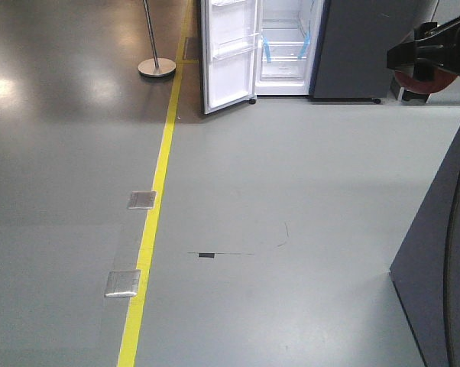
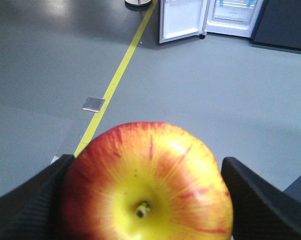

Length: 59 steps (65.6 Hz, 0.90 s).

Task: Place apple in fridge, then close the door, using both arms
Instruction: 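Continue driving toward the open fridge, apple held in right gripper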

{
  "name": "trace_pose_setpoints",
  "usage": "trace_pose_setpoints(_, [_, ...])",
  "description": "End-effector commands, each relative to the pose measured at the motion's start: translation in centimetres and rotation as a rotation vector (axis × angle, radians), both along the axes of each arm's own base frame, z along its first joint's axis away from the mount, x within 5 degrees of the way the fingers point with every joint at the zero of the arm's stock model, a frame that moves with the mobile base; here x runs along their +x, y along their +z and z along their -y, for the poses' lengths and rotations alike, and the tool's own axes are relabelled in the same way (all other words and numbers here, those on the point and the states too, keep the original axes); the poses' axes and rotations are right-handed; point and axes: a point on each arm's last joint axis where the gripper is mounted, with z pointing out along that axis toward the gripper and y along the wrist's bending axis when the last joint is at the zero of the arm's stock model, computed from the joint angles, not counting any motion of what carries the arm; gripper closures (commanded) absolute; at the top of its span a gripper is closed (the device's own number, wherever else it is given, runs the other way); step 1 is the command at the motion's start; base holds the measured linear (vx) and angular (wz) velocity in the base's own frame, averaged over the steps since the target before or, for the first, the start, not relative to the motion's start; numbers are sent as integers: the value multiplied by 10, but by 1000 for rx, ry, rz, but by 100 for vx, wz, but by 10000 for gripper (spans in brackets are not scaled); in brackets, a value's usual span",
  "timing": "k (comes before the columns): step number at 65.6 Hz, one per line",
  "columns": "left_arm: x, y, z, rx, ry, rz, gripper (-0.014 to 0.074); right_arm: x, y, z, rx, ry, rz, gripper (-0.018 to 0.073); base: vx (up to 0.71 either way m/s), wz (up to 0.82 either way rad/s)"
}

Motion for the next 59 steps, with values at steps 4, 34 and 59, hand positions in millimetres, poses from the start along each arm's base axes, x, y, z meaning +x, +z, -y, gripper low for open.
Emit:
trace_pose_setpoints(4, [-3,14,0,-28,-6,103,603,-8,27,2,13,-22,139,458,9,0])
trace_pose_setpoints(34, [-3,14,0,-28,-6,103,603,-8,27,2,13,-22,139,458,10,1])
trace_pose_setpoints(59, [-3,14,0,-28,-6,103,603,-8,27,2,13,-22,139,458,10,0])
